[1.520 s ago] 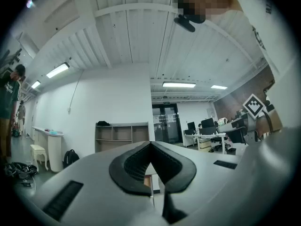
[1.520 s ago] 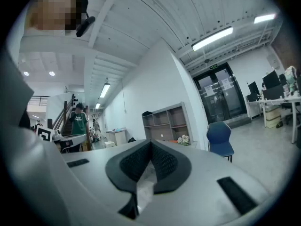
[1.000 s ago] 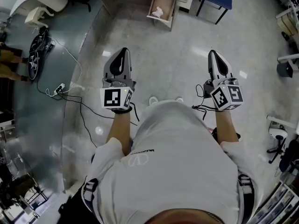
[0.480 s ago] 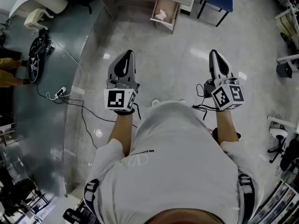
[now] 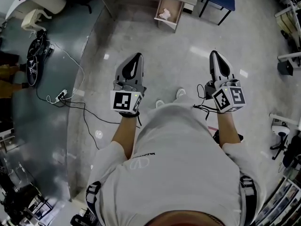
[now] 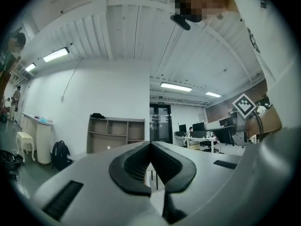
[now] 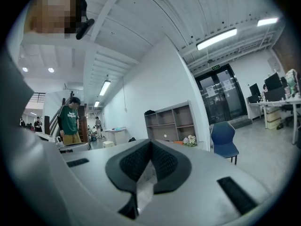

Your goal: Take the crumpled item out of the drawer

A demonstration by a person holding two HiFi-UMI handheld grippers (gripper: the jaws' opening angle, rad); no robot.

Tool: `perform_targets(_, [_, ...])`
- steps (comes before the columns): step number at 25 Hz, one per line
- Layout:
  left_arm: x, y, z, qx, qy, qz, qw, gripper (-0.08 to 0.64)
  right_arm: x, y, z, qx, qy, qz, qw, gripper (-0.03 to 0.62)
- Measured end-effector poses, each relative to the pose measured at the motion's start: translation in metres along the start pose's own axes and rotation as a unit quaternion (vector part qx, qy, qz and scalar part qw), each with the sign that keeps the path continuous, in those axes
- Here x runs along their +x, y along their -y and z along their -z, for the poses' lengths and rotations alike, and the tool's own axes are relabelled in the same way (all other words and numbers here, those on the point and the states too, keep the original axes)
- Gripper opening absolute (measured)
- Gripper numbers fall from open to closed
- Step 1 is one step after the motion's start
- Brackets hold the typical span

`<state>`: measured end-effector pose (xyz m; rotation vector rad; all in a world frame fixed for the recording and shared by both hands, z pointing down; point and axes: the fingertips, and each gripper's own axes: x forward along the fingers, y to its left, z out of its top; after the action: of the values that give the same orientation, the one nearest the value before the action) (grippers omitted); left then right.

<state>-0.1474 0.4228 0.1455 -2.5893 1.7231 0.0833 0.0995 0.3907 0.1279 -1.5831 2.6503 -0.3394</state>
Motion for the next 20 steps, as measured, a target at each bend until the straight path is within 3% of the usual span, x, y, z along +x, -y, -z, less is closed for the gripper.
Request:
perform_targets(10, [0.029,-0.011,0.007,-0.006,0.001,-0.001,1.0000,0.000,0.025,0.014,-0.004,0.007,0.006,0.001,1.000,0.002])
perform_targets(20, [0.108,-0.032,0.001,0.013,0.002,-0.006,0.9999,0.000,0.096,0.060,-0.016,0.012,0.007,-0.014,1.000,0.002])
